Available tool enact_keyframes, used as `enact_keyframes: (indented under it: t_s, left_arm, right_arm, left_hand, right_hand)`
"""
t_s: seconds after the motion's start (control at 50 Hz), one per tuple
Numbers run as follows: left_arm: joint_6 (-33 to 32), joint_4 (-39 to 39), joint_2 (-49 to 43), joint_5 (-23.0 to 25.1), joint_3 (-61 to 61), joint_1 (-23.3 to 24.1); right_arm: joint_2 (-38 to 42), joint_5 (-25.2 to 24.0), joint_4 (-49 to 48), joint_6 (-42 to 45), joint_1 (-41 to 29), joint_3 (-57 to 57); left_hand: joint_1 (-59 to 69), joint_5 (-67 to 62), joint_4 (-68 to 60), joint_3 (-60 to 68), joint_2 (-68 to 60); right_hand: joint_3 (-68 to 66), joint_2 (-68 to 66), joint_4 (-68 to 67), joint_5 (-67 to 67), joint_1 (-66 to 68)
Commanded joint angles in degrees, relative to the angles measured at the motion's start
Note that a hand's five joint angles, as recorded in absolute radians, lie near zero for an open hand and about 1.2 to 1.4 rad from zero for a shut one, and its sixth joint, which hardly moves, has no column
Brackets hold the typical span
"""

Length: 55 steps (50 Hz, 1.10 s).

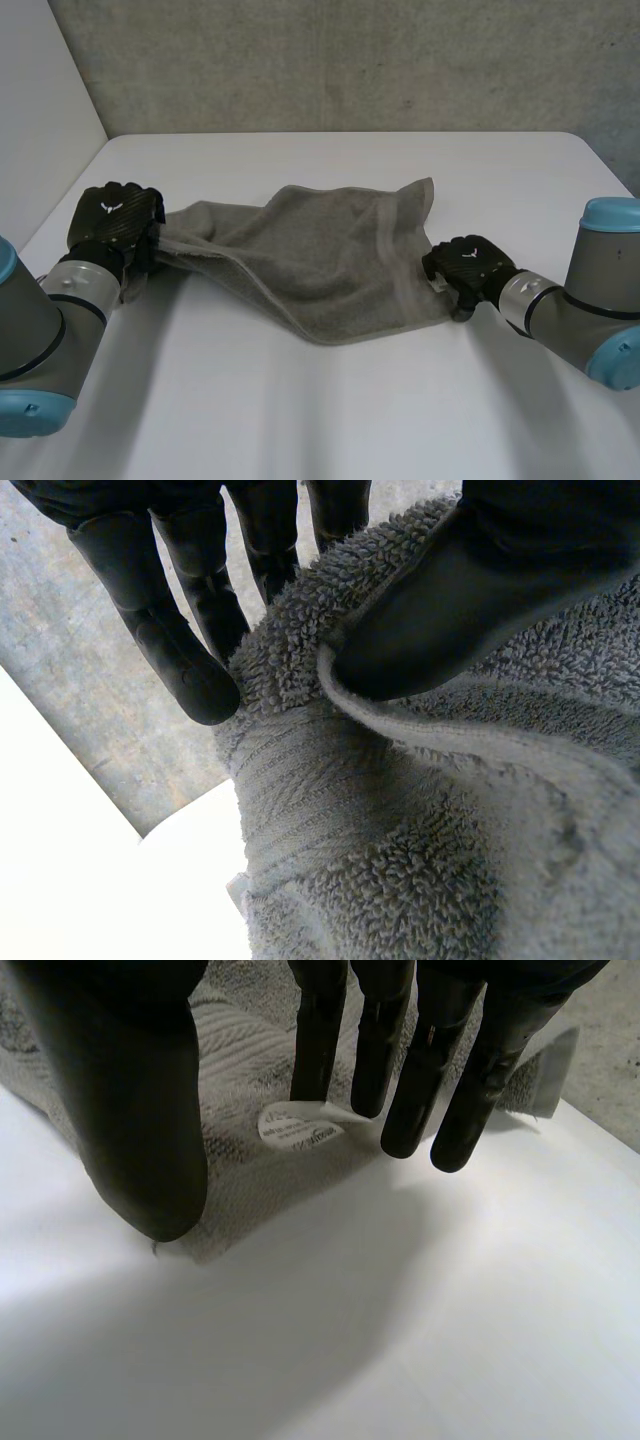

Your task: Fold the towel.

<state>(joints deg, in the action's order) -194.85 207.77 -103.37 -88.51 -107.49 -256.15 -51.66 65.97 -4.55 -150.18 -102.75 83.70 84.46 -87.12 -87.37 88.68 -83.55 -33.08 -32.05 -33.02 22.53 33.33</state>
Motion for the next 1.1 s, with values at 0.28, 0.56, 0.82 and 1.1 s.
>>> enact_keyframes:
  t_s: [0.28, 0.56, 0.82, 1.1]
  left_arm:
    - [-0.1, 0.0, -0.1, 0.0, 0.1, 0.0]
    - [-0.2, 0.0, -0.4, 0.0, 0.1, 0.0]
    - [-0.1, 0.0, -0.3, 0.0, 0.0, 0.1]
    - [-0.1, 0.0, -0.3, 0.0, 0.0, 0.3]
  right_arm:
    - [1.0, 0.2, -0.2, -1.9, -1.7, -2.5]
    - [1.2, 1.0, 1.1, -1.9, -1.7, -3.5]
    - [-2.3, 0.8, 9.0, -2.0, -1.9, -3.2]
    - [0.2, 0.6, 8.4, -1.9, -2.8, -4.1]
  left_hand:
    - [-4.5, 17.1, 7.4, -8.7, 3.6]
    - [-4.5, 17.1, 7.4, -8.7, 3.6]
    - [-4.5, 17.1, 7.4, -8.7, 3.6]
    - [-4.5, 17.1, 7.4, -8.7, 3.6]
  right_hand:
    - [-1.7, -2.8, -1.8, 2.3, 1.5]
    - [0.5, -0.6, 0.4, 0.1, -0.7]
    - [12.7, 11.7, 12.7, -12.2, -13.0]
    - [11.7, 10.7, 11.7, -11.2, -12.0]
